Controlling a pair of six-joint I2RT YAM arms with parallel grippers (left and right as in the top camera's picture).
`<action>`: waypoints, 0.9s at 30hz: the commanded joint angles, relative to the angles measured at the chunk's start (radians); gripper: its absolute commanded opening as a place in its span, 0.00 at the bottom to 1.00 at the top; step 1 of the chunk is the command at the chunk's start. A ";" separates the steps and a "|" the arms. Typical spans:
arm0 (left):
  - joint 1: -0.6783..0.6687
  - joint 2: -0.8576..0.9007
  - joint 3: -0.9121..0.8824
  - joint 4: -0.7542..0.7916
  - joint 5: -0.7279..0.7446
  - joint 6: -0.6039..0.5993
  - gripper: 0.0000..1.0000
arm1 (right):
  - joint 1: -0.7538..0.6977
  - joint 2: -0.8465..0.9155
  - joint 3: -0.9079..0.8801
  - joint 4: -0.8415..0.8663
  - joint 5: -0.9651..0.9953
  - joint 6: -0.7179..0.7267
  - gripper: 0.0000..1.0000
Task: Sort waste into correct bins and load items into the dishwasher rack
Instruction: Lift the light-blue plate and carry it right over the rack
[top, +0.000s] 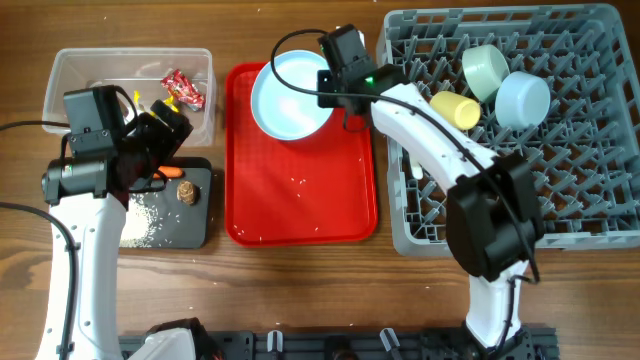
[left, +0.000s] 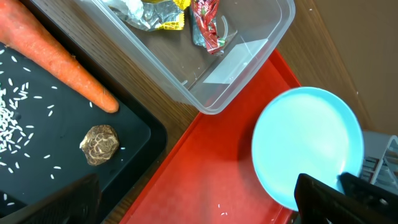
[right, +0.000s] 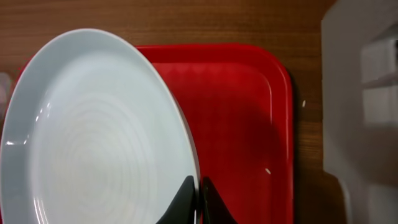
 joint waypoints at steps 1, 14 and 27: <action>0.006 -0.006 0.013 0.002 -0.003 -0.009 1.00 | -0.003 -0.112 0.005 -0.023 -0.008 -0.104 0.04; 0.006 -0.006 0.013 0.002 -0.003 -0.009 1.00 | -0.168 -0.420 0.005 -0.272 0.377 -0.424 0.04; 0.006 -0.006 0.013 0.002 -0.003 -0.009 1.00 | -0.414 -0.455 0.005 -0.353 0.661 -0.597 0.04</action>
